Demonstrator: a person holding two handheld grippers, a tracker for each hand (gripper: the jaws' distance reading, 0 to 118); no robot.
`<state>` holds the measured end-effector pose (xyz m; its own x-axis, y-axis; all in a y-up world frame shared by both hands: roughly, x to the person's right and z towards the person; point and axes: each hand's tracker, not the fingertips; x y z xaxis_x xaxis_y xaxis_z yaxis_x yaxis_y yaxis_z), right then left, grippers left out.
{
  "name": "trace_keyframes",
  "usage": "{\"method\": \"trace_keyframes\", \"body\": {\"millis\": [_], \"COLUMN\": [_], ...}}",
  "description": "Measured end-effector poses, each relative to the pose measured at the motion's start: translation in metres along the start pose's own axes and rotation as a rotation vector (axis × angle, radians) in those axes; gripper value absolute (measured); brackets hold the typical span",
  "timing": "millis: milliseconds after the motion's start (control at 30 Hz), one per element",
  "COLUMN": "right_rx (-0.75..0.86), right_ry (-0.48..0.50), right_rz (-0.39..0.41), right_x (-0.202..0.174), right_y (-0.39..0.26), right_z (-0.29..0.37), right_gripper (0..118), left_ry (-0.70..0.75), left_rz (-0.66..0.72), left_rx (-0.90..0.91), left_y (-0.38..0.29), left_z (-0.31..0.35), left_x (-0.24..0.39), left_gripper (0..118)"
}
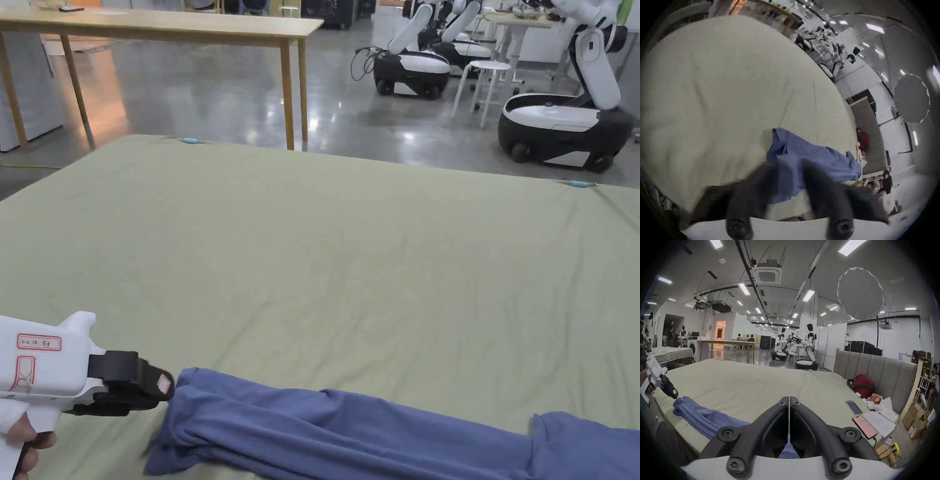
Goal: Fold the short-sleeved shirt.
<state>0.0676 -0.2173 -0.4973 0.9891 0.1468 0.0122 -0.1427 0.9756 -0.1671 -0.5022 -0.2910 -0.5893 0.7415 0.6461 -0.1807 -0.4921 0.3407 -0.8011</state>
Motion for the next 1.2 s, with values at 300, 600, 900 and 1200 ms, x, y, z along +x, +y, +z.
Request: {"method": "trace_keyframes", "body": {"millis": [300, 600, 900, 1200], "right_rx": [-0.049, -0.066, -0.06, -0.044], "right_ry": [-0.003, -0.019, -0.03, 0.017], "right_rz": [-0.027, -0.058, -0.064, -0.066], "right_x": [0.003, 0.014, 0.022, 0.016], "right_y": [-0.006, -0.009, -0.008, -0.004], "right_z": [-0.009, -0.008, -0.004, -0.007], "right_gripper": [2, 2, 2, 2], "left_ry": [-0.17, -0.15, -0.149, 0.008], "left_rz": [0.066, 0.073, 0.112, 0.08], "left_rx": [-0.199, -0.242, -0.111, -0.017], "left_y": [-0.005, -0.005, -0.005, -0.013], "left_z": [-0.054, -0.09, -0.033, 0.065], "left_x": [-0.012, -0.008, -0.008, -0.024], "left_gripper": [109, 15, 7, 7]}}
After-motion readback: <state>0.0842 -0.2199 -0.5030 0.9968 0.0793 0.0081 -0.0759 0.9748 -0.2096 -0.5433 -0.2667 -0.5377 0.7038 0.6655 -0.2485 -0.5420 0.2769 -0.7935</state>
